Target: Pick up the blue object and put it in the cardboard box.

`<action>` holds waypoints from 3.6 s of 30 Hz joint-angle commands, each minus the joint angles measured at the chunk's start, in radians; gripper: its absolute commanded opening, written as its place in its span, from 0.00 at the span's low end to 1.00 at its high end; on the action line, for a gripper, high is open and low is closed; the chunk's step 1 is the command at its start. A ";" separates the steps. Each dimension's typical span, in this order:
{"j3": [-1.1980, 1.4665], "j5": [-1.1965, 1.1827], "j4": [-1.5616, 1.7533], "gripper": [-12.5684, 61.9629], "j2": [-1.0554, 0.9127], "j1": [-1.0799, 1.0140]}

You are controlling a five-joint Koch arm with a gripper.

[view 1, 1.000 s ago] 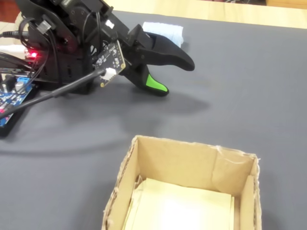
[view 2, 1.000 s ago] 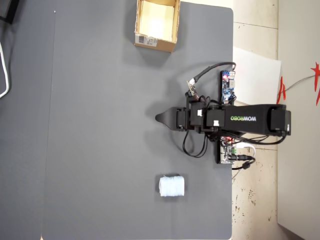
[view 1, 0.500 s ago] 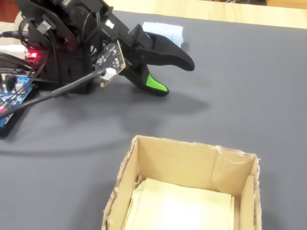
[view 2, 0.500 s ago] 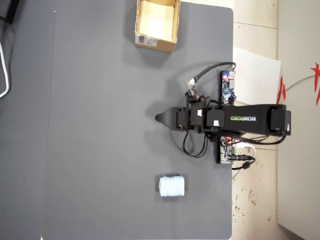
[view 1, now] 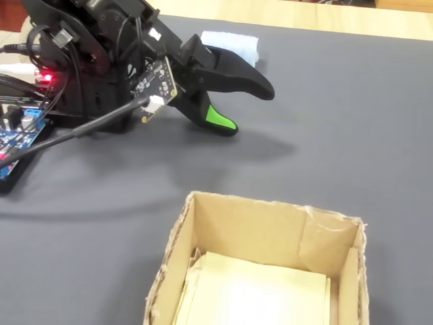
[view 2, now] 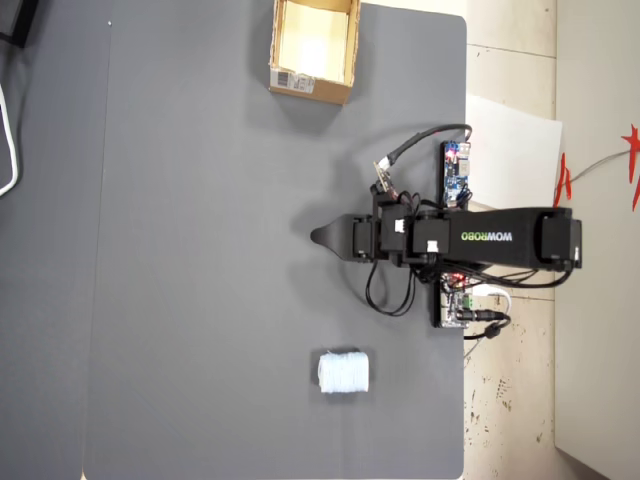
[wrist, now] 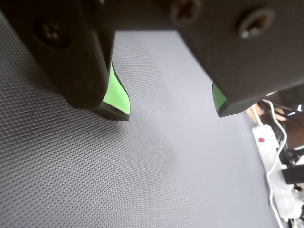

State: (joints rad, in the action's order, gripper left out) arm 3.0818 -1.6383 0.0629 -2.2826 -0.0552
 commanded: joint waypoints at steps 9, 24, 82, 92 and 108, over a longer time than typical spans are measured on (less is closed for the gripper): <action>-0.172 -0.020 -0.278 0.62 -0.086 0.184; -0.414 -0.081 -0.307 0.62 0.040 0.611; -0.744 -0.615 -0.328 0.23 0.506 0.821; -0.742 -0.445 -0.264 0.23 0.362 0.552; -0.747 0.161 -0.152 0.23 0.160 0.091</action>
State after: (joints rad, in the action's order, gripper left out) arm 2.3792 -1.5202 -0.1933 -2.0862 0.0798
